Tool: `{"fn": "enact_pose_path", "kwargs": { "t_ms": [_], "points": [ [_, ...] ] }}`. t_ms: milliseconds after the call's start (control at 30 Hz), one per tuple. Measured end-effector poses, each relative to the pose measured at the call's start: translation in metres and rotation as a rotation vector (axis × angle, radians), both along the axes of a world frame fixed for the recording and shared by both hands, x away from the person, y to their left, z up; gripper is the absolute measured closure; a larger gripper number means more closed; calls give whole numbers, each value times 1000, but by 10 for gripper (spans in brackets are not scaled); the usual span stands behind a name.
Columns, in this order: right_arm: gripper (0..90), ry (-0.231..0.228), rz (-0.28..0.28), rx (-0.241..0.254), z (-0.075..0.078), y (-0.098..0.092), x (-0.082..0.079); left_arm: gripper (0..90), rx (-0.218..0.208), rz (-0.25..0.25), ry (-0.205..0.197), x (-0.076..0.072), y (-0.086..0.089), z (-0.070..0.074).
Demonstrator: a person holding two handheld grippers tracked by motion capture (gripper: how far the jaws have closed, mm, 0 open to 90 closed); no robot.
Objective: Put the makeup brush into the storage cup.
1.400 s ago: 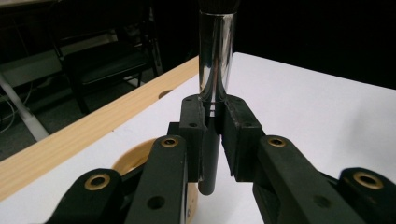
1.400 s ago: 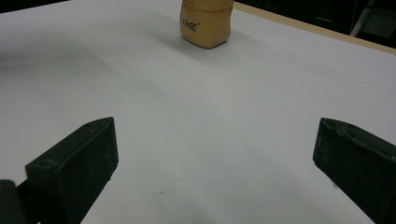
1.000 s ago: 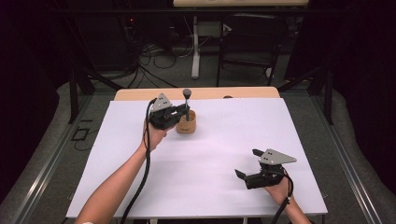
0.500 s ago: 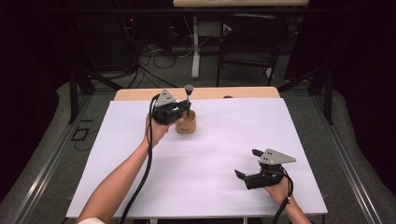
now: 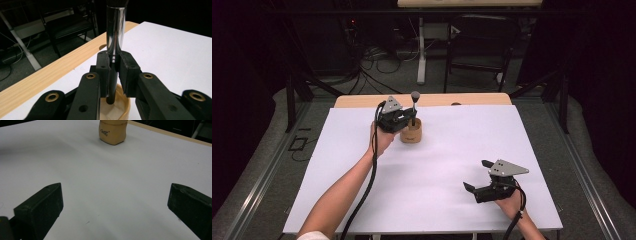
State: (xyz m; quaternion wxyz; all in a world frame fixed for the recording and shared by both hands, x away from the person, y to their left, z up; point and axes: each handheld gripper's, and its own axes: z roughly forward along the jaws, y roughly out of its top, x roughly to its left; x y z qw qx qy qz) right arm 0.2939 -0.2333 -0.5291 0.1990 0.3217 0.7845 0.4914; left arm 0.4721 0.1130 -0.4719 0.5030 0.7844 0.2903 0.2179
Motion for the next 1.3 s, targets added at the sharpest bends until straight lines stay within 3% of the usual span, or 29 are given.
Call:
{"fn": "enact_pose_path", "kwargs": {
  "t_ms": [867,967,1033,1067,1300],
  "points": [
    [0,6,1,-6,-1,0,1,771,32,7,23,3,-2,-13],
    [0,7,1,-8,-1,0,1,521,20,3,26,2,0,-11],
    [0,5,2,-11,0,-1,0,366,23,41,15,-1,0,-10],
    [0,5,1,-10,0,-1,0,245,28,54,16,-2,1,-10],
    [0,1,-2,-6,0,-1,1,63,52,25,0,-16,5,-8]
  ]
}}
